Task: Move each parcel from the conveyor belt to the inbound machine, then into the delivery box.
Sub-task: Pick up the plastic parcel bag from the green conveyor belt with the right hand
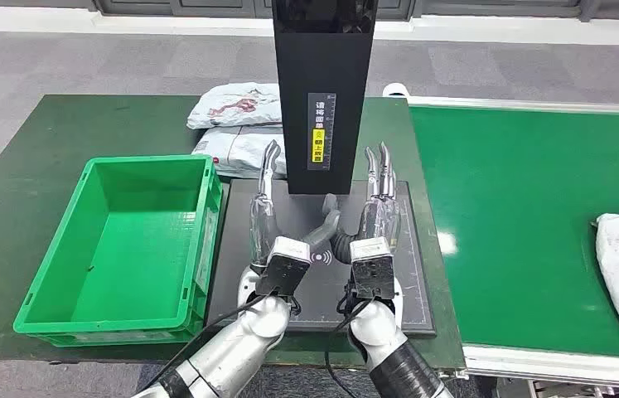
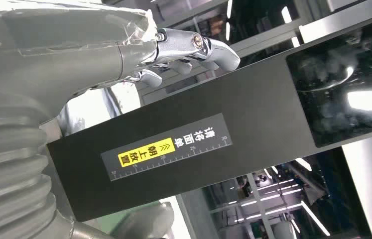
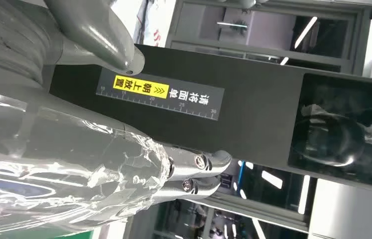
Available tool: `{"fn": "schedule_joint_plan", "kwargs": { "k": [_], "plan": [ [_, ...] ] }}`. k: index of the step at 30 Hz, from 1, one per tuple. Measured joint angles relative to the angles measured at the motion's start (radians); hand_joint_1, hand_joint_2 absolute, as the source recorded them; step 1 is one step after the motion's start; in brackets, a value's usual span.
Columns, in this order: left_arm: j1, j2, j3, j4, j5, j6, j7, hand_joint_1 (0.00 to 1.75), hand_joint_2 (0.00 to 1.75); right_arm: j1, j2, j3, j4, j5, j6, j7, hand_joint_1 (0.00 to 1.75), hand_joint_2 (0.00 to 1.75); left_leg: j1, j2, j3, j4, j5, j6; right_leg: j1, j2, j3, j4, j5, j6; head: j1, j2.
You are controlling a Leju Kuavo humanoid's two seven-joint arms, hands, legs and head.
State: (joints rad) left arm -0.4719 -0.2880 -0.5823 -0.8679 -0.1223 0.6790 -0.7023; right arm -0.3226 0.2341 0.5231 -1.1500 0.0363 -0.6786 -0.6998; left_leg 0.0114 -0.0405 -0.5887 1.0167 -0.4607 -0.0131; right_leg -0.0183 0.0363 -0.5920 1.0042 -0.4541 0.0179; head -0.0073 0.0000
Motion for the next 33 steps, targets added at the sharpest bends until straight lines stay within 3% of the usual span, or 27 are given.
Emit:
{"fn": "schedule_joint_plan", "kwargs": {
  "k": [8,12,18,27,33],
  "plan": [
    [-0.004,0.0,0.0,0.018,0.008,-0.002,0.0,0.0,1.75,0.006,-0.006,-0.069,0.024,0.017,-0.018,0.0,0.0,1.75,0.0,0.0,0.0,0.0,0.0,0.0,0.0,0.0,0.0,0.0,0.0,0.0,0.0,0.0],
    [-0.009,-0.002,0.0,0.028,0.013,-0.002,0.0,0.0,1.75,0.005,-0.004,-0.149,0.052,0.133,-0.022,0.0,0.0,1.75,0.0,0.0,0.0,0.0,0.0,0.0,0.0,0.0,0.0,0.0,0.0,0.0,0.0,0.0],
    [-0.025,-0.004,0.01,0.034,0.041,-0.011,0.0,0.0,1.75,-0.032,-0.012,-0.427,0.168,0.392,-0.024,0.002,0.0,1.75,-0.002,-0.001,0.0,0.0,0.0,0.001,-0.002,-0.001,0.0,0.0,0.001,0.001,0.0,0.0],
    [-0.031,0.01,0.076,0.034,0.059,0.002,0.0,0.0,1.75,-0.103,-0.109,-0.931,0.472,0.65,-0.025,0.053,0.0,1.75,-0.003,-0.004,-0.001,0.001,0.001,0.002,-0.003,-0.003,0.001,0.0,0.001,0.002,0.0,0.0],
    [-0.029,0.012,0.114,0.031,0.061,-0.003,0.0,0.0,1.75,-0.101,-0.141,-1.117,0.543,0.786,-0.025,0.102,0.0,1.75,-0.003,-0.003,-0.001,0.0,0.0,0.003,-0.003,-0.003,0.0,0.0,0.001,0.002,0.0,0.0]
  ]
}}
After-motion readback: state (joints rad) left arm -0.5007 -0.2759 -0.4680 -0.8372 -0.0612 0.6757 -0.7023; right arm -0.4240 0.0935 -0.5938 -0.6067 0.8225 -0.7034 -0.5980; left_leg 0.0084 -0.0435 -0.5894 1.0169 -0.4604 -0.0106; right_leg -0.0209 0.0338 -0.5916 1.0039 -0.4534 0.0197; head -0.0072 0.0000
